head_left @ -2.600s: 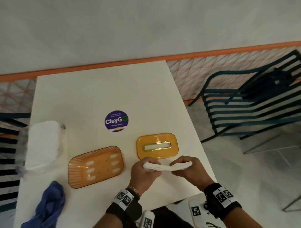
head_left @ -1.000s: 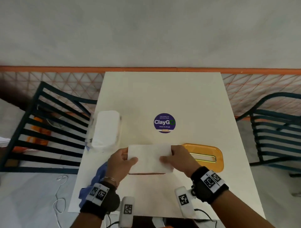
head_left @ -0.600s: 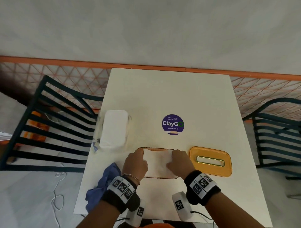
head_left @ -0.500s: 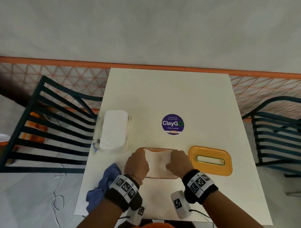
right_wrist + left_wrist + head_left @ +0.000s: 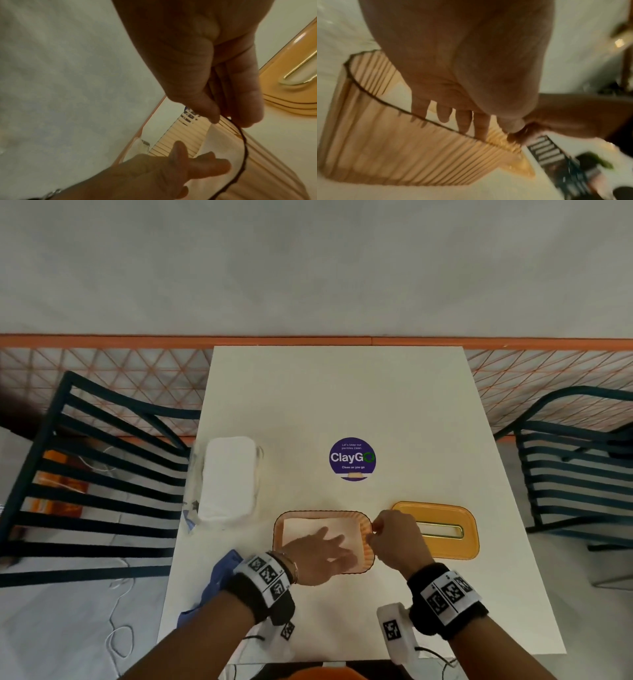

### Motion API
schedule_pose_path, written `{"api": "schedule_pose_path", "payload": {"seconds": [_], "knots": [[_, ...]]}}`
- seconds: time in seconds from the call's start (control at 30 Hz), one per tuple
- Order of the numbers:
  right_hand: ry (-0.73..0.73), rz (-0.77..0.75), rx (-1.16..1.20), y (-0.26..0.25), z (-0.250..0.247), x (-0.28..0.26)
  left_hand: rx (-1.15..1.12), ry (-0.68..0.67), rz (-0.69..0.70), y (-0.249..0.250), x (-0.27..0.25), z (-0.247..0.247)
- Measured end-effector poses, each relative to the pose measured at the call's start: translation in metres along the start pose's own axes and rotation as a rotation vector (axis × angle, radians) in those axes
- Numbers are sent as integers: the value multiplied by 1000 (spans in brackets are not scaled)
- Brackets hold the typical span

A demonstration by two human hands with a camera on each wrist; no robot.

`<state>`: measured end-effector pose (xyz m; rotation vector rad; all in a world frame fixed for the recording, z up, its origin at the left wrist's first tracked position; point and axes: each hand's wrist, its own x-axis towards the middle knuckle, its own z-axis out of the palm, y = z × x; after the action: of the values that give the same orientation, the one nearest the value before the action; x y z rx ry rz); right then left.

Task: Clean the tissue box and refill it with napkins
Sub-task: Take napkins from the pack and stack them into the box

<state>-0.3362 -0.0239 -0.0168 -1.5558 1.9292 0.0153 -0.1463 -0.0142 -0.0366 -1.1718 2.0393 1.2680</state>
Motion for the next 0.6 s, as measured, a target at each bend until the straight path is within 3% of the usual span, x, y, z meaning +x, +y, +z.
{"api": "schedule_pose_path", "payload": {"seconds": [0.13, 0.27, 0.6], "knots": [[21, -14, 92, 1, 2, 1, 391, -84, 102, 16, 17, -9], [55, -20, 131, 5, 2, 1, 596, -117, 44, 19, 28, -8], [74, -29, 169, 6, 0, 1, 367, -151, -116, 8, 23, 5]]}}
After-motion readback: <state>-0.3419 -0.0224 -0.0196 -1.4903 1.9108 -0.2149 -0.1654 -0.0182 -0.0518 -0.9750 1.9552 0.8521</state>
